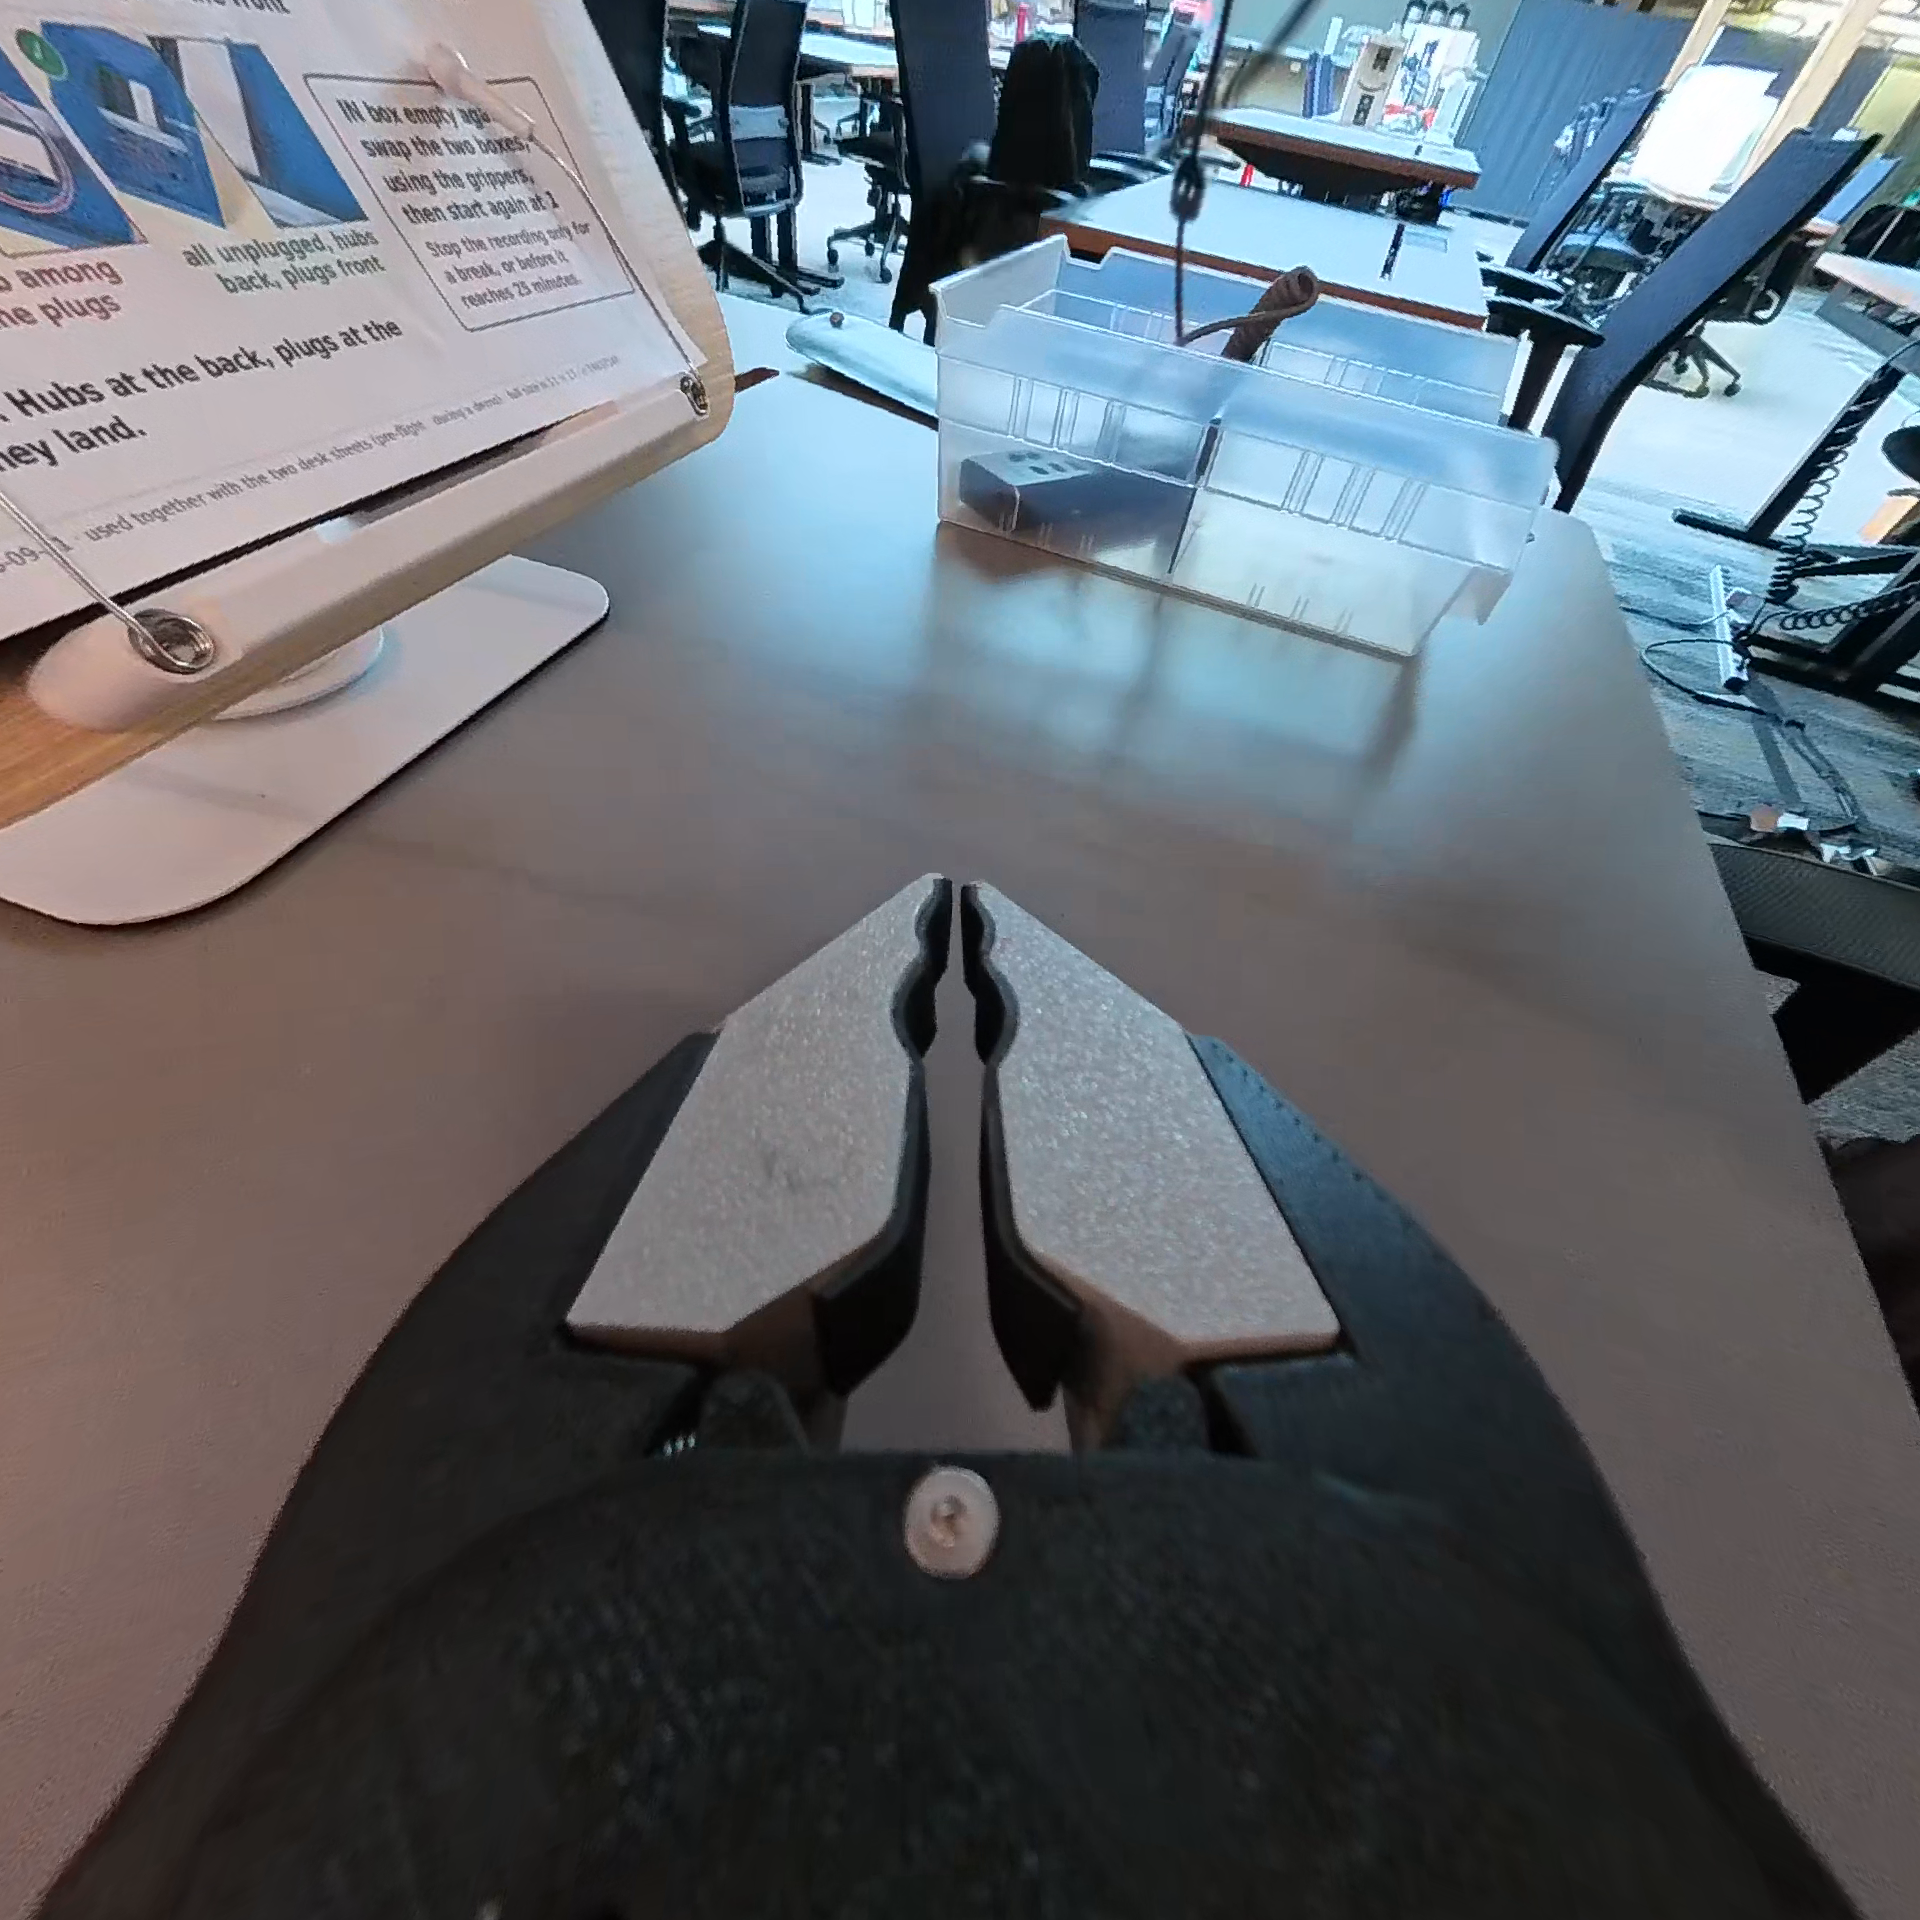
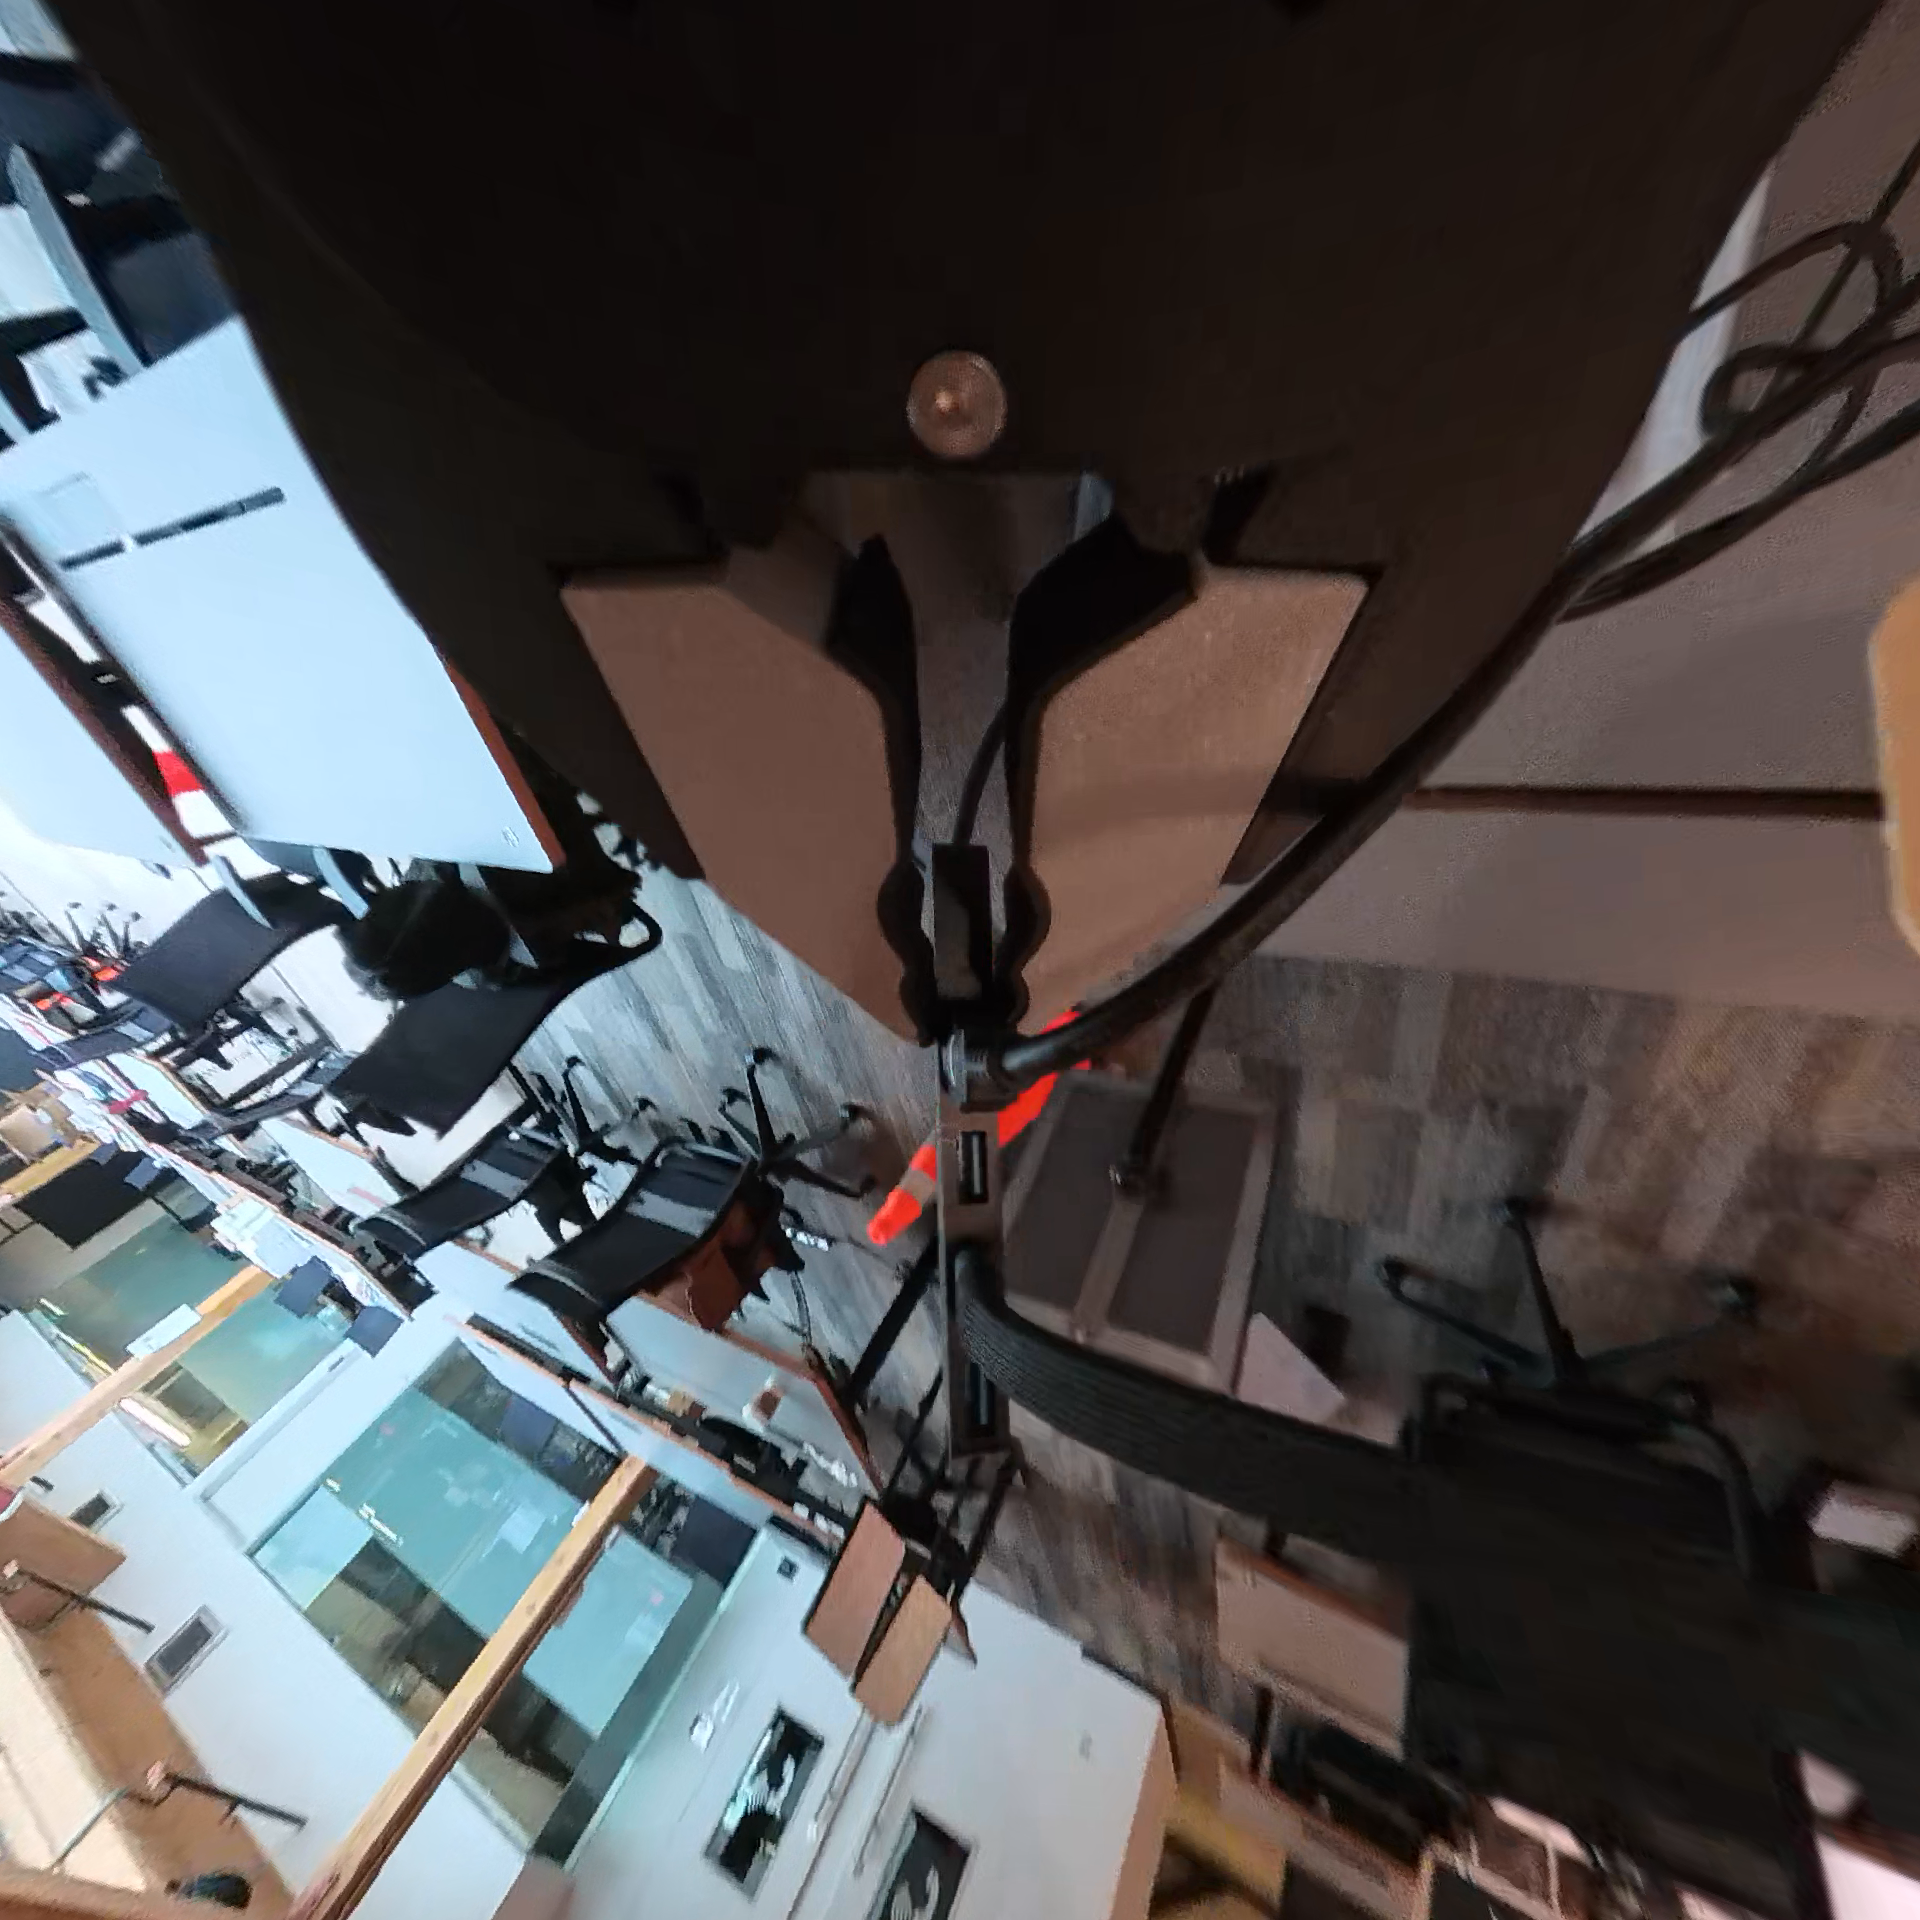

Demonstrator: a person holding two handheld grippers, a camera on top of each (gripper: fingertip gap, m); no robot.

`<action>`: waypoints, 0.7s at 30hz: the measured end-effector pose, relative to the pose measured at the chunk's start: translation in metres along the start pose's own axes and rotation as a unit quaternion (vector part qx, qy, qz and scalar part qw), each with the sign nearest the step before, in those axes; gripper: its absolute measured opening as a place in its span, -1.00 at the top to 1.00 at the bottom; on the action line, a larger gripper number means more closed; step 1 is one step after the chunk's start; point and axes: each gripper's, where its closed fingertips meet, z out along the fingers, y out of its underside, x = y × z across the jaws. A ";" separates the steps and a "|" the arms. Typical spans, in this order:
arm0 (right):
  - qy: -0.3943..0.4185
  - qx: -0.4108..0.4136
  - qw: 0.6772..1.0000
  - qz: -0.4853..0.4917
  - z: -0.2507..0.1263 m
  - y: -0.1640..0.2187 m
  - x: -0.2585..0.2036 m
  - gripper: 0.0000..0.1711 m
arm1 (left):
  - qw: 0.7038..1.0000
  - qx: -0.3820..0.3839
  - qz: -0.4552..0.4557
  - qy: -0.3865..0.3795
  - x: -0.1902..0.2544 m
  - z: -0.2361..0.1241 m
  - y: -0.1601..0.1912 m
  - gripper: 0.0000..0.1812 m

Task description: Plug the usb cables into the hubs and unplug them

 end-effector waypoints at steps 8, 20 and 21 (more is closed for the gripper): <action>0.032 -0.049 0.998 -0.005 0.022 0.096 0.045 0.91 | 1.000 -0.018 0.001 0.000 -0.001 0.007 0.009 1.00; 0.076 -0.046 0.995 0.039 0.021 0.103 0.085 0.91 | 0.999 -0.038 0.002 0.000 -0.002 0.012 0.018 1.00; 0.070 -0.047 0.996 0.023 0.024 0.105 0.076 0.91 | 0.999 -0.038 0.002 -0.001 -0.002 0.012 0.018 1.00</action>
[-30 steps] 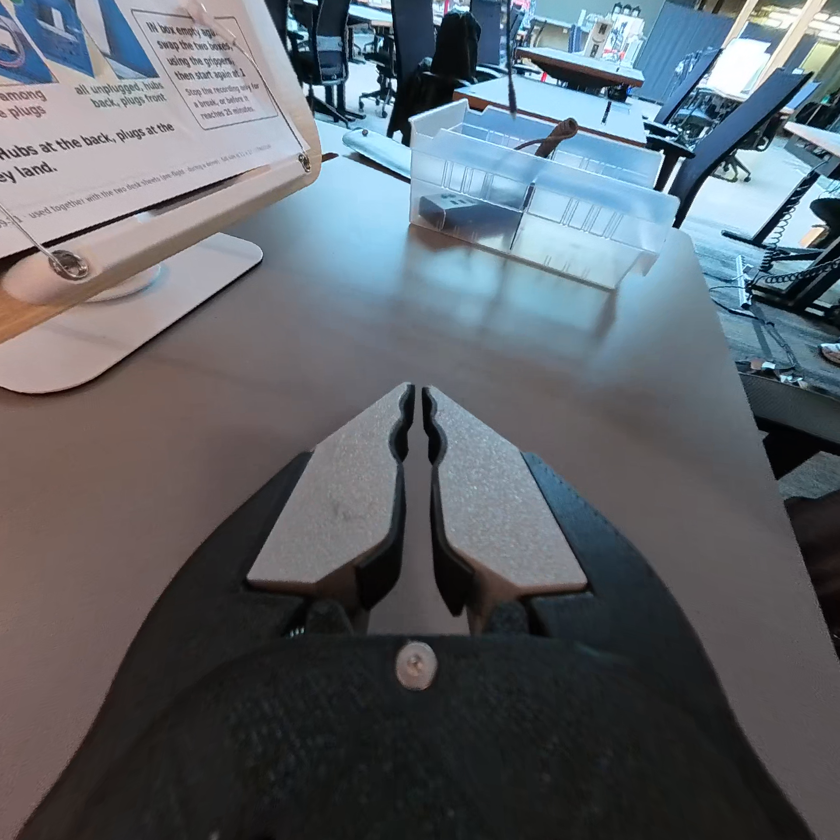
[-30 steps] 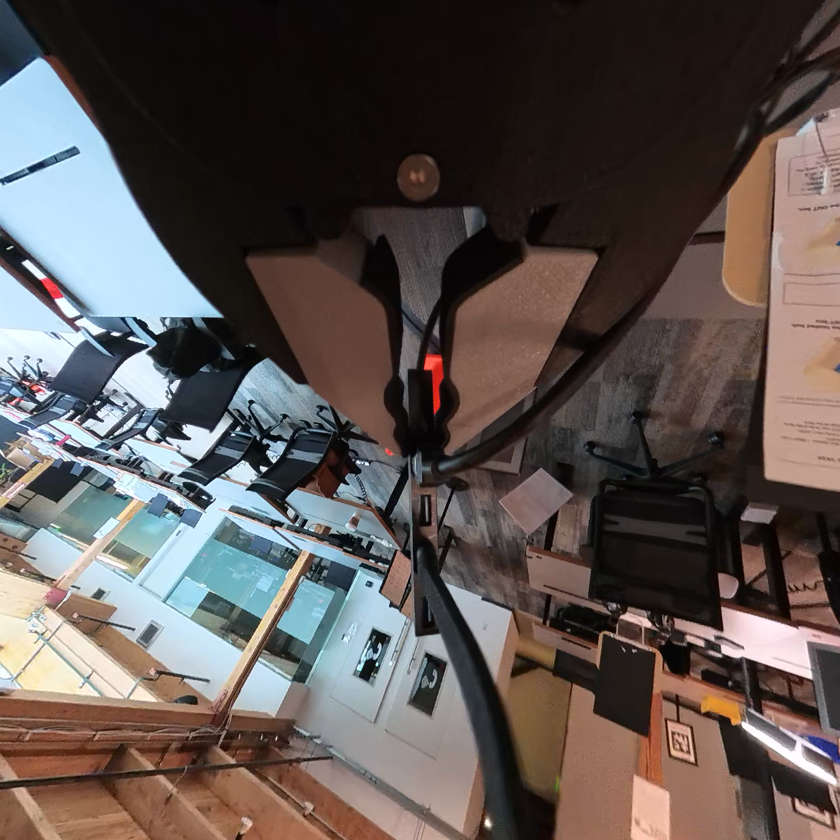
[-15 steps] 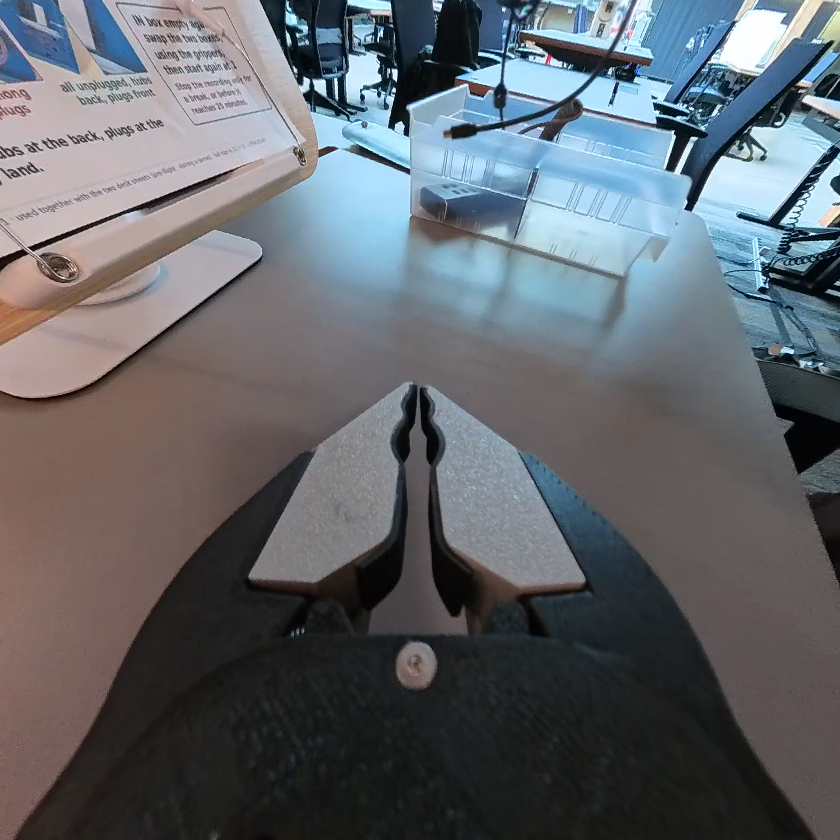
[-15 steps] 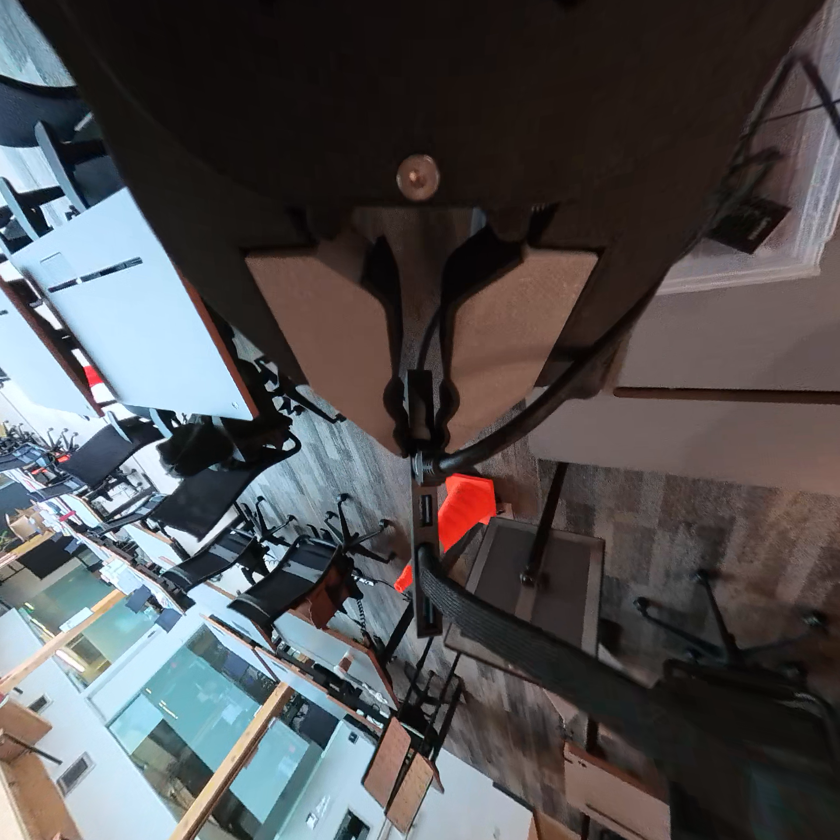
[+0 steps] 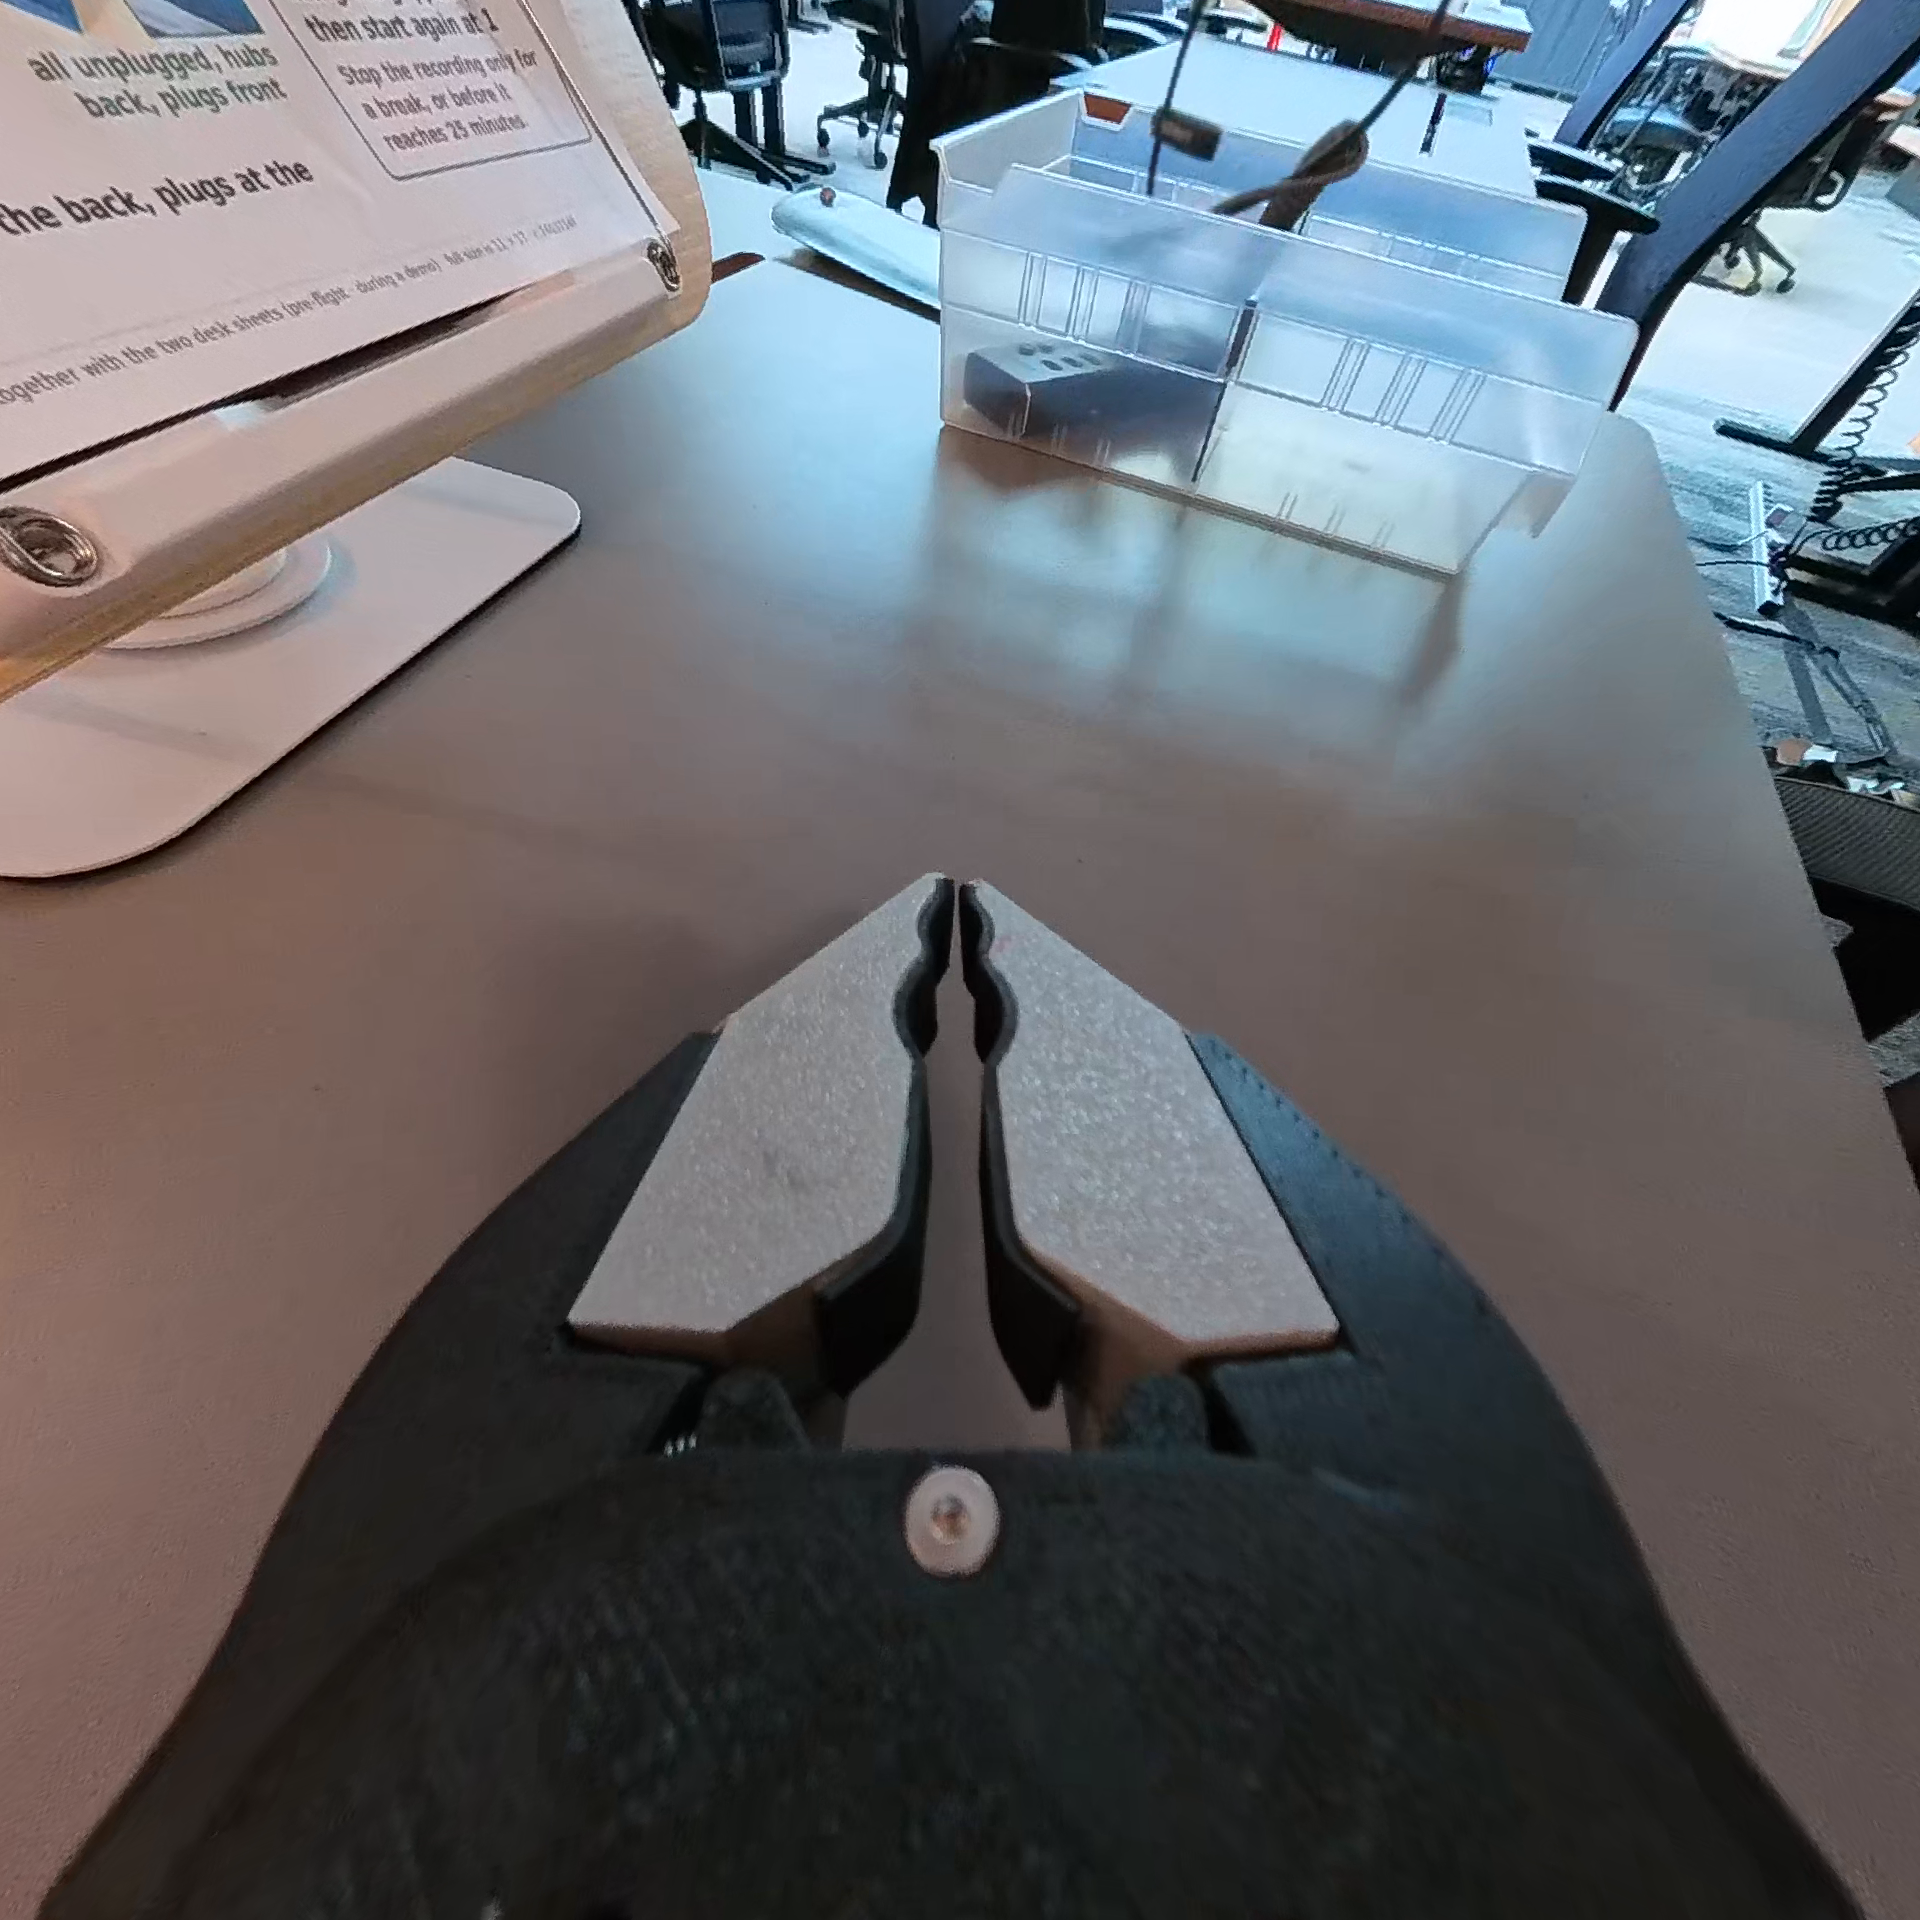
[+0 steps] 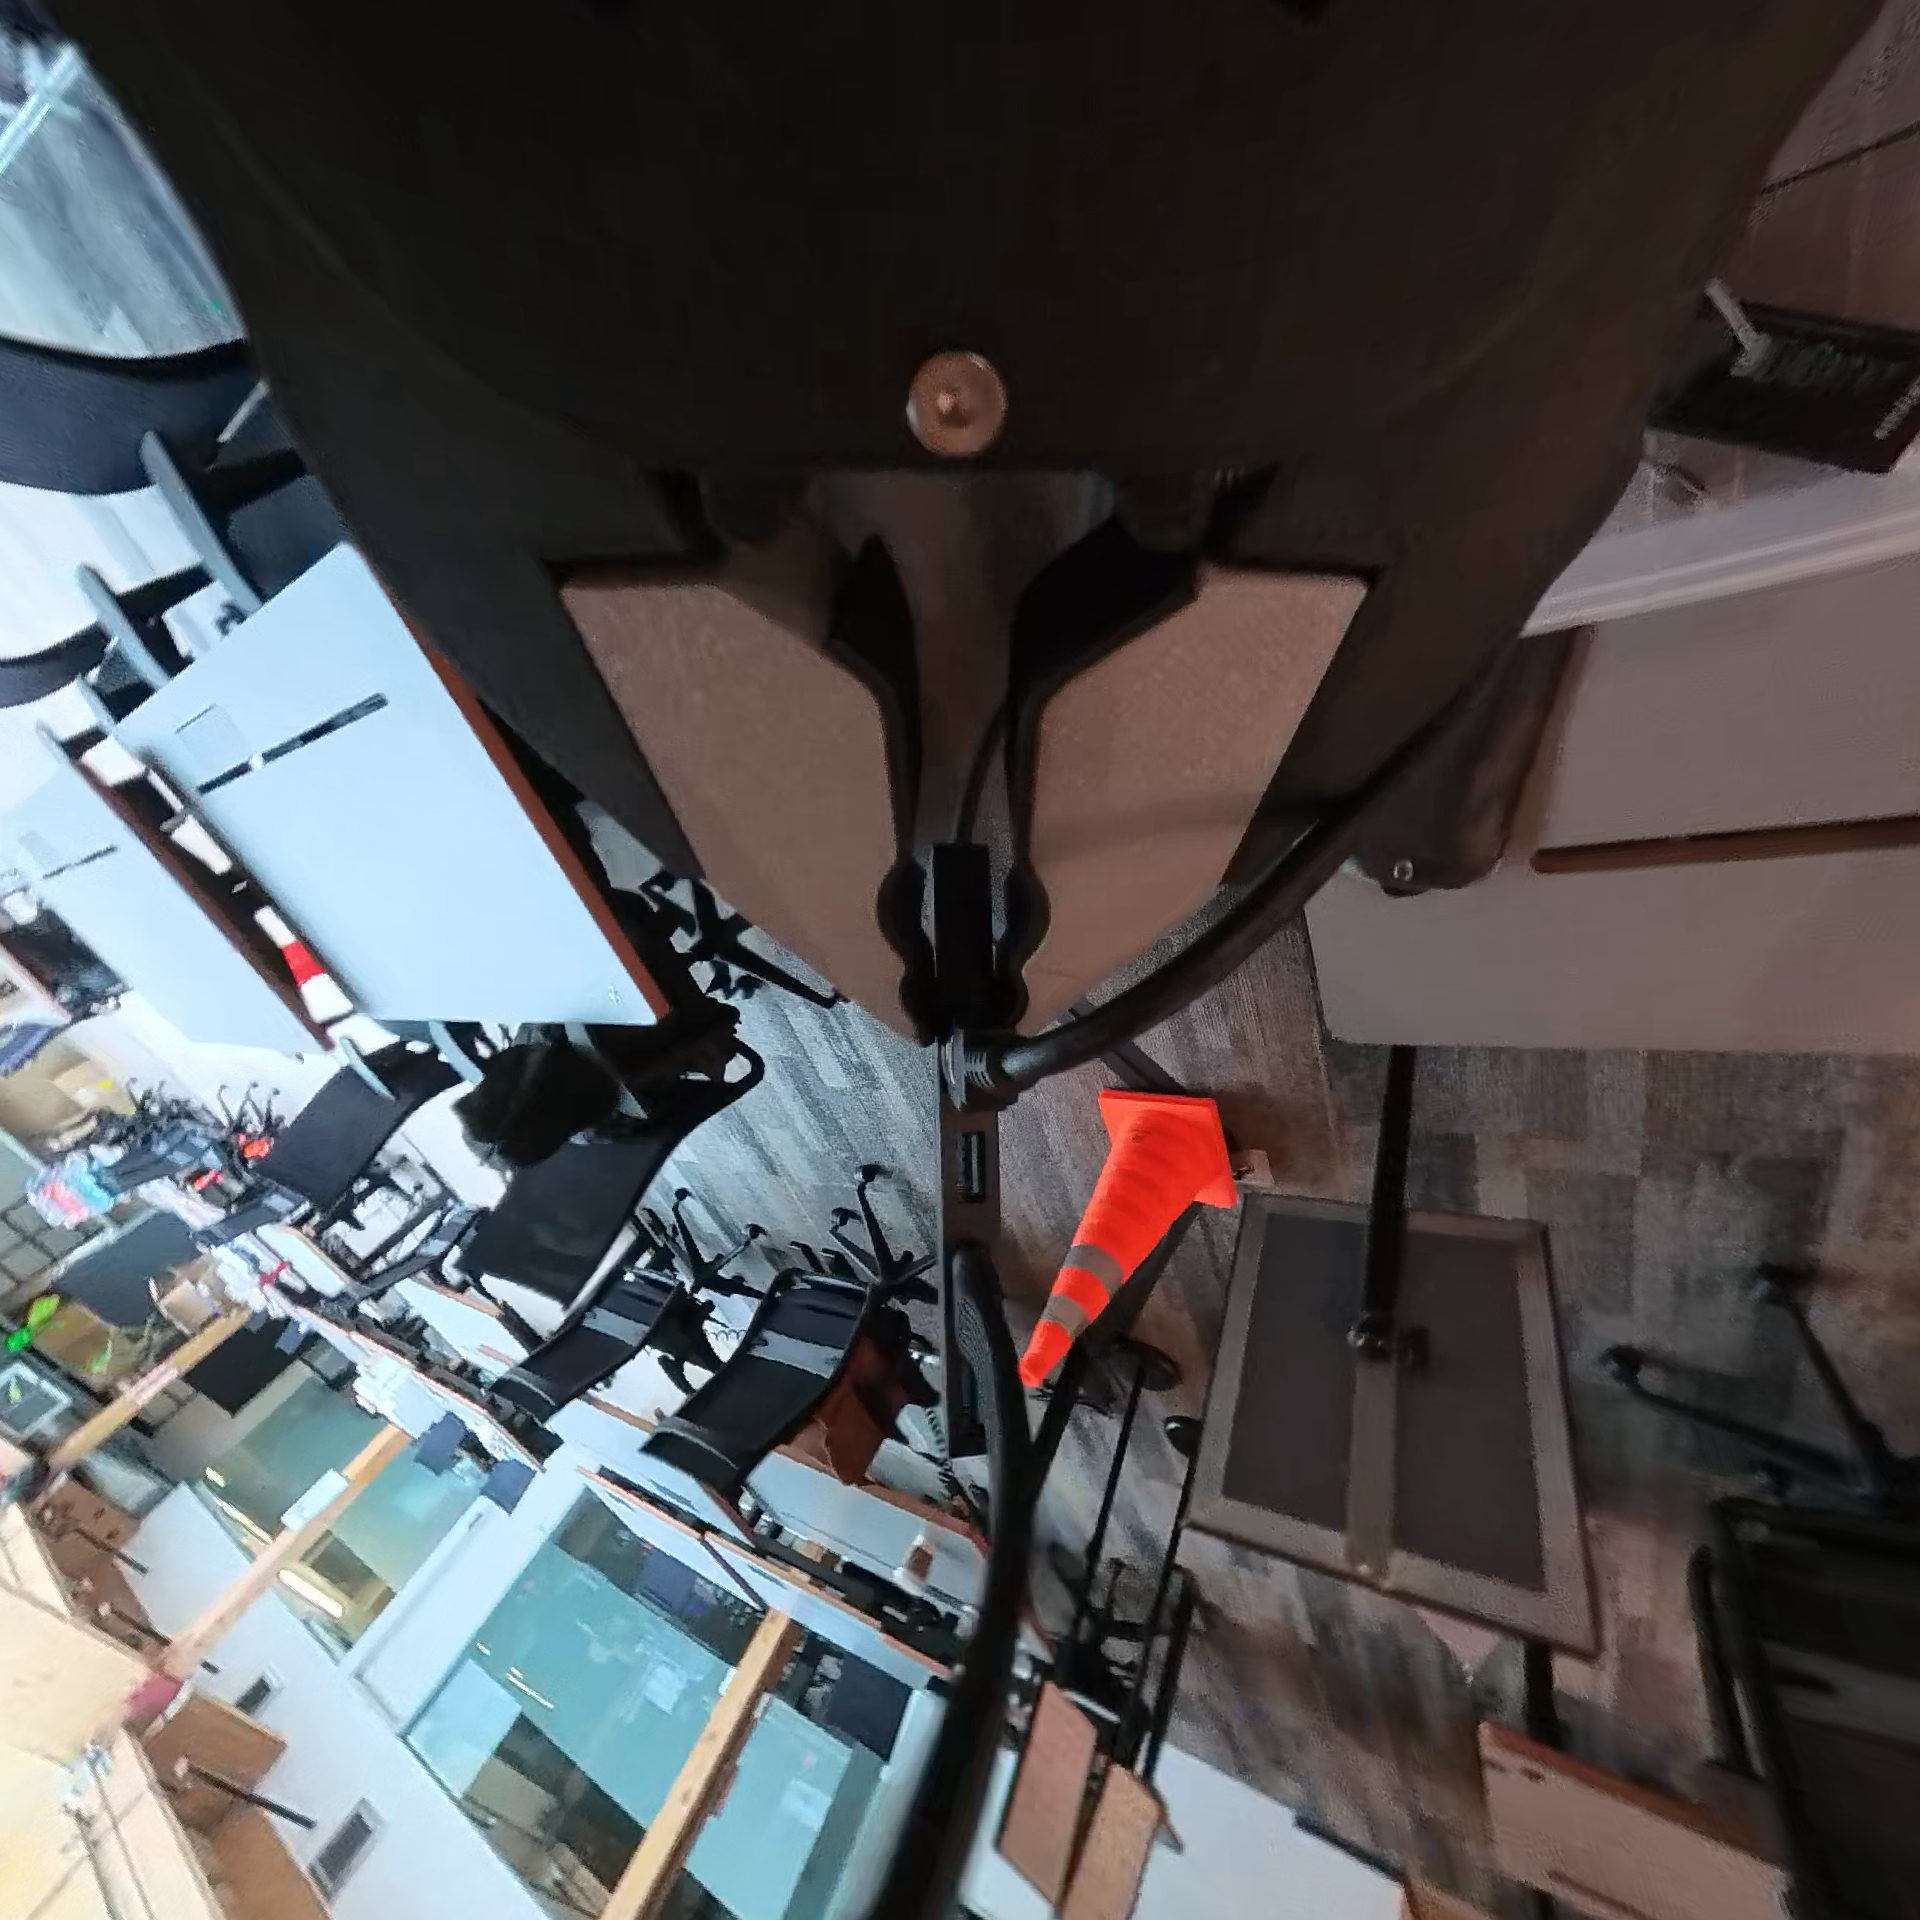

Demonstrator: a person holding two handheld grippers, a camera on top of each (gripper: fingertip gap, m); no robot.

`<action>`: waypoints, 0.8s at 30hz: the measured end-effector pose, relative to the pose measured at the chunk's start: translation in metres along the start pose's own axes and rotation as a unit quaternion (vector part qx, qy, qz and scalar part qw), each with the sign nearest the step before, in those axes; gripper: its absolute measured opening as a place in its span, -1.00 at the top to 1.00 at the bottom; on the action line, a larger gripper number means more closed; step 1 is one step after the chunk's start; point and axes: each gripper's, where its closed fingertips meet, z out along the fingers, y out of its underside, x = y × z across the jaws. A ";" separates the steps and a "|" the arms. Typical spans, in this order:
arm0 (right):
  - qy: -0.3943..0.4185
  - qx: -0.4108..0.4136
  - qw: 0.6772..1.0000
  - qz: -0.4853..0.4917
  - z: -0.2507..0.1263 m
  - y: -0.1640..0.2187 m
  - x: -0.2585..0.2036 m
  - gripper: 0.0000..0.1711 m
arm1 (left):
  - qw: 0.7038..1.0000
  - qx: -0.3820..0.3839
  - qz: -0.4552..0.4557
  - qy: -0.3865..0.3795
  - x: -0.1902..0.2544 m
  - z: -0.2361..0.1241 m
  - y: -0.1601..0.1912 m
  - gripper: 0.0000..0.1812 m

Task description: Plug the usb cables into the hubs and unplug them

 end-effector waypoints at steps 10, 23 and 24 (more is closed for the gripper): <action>-0.316 -0.066 0.872 -0.369 -0.010 0.138 -0.206 0.92 | 1.000 -0.007 0.009 0.006 0.005 0.002 0.002 1.00; -0.438 -0.279 0.724 -0.455 0.046 0.325 -0.354 0.90 | 1.000 -0.014 0.018 0.005 0.008 0.005 0.003 1.00; -0.435 -0.286 0.726 -0.448 0.048 0.325 -0.354 0.89 | 1.000 -0.016 0.018 0.005 0.008 0.005 0.004 1.00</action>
